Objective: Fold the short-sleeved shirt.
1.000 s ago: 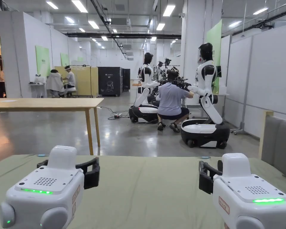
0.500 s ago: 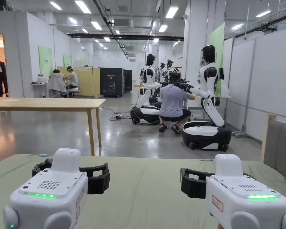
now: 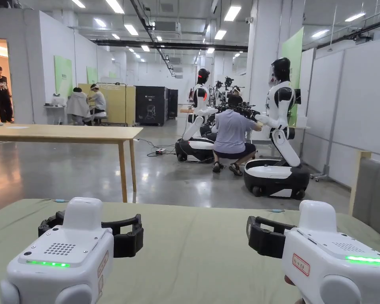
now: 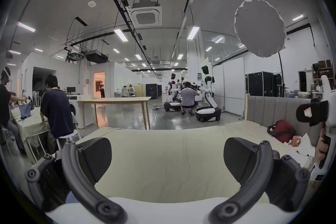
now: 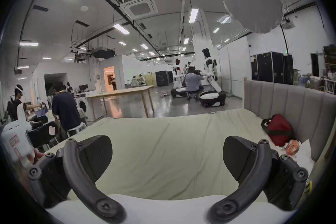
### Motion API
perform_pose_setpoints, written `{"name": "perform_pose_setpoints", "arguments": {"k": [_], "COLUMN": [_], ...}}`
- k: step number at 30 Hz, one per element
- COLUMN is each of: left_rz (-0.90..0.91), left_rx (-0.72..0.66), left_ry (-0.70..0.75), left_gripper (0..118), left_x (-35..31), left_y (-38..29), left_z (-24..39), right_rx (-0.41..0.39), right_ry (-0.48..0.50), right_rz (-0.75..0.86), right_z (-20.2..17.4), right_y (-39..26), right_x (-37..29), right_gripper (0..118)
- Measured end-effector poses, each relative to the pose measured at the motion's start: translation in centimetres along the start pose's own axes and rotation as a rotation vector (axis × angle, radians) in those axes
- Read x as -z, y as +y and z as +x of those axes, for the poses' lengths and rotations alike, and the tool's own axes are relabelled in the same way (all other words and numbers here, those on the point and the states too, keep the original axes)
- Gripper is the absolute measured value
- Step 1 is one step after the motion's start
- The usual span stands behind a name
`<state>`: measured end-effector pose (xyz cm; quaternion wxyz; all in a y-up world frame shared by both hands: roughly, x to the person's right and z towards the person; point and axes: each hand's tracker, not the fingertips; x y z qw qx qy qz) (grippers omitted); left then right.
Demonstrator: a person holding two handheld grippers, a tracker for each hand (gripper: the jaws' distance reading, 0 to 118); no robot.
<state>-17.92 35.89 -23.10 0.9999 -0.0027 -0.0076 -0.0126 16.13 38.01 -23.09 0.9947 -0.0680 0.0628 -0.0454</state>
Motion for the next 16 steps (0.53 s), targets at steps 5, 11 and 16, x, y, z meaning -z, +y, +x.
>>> {"name": "perform_pose_setpoints", "arguments": {"k": [5,11,16], "left_rz": [-0.008,-0.015,-0.012], "left_rx": [-0.009,-0.008,-0.011], "left_ry": [-0.002,-0.001,0.004], "left_gripper": [118,118,118], "left_x": [0.2,0.4,0.2], "left_y": [-0.3,-0.7,-0.7], "left_z": [0.0,0.0,0.1], "right_rx": [0.015,-0.071,-0.011], "right_ry": [0.011,-0.028,-0.061], "right_rz": [-0.011,0.043,0.018], "right_z": [0.0,-1.0,-1.1], "right_y": [-0.2,-0.9,-0.7], "right_x": [0.1,-0.3,0.1], "right_gripper": [118,112,113]}}
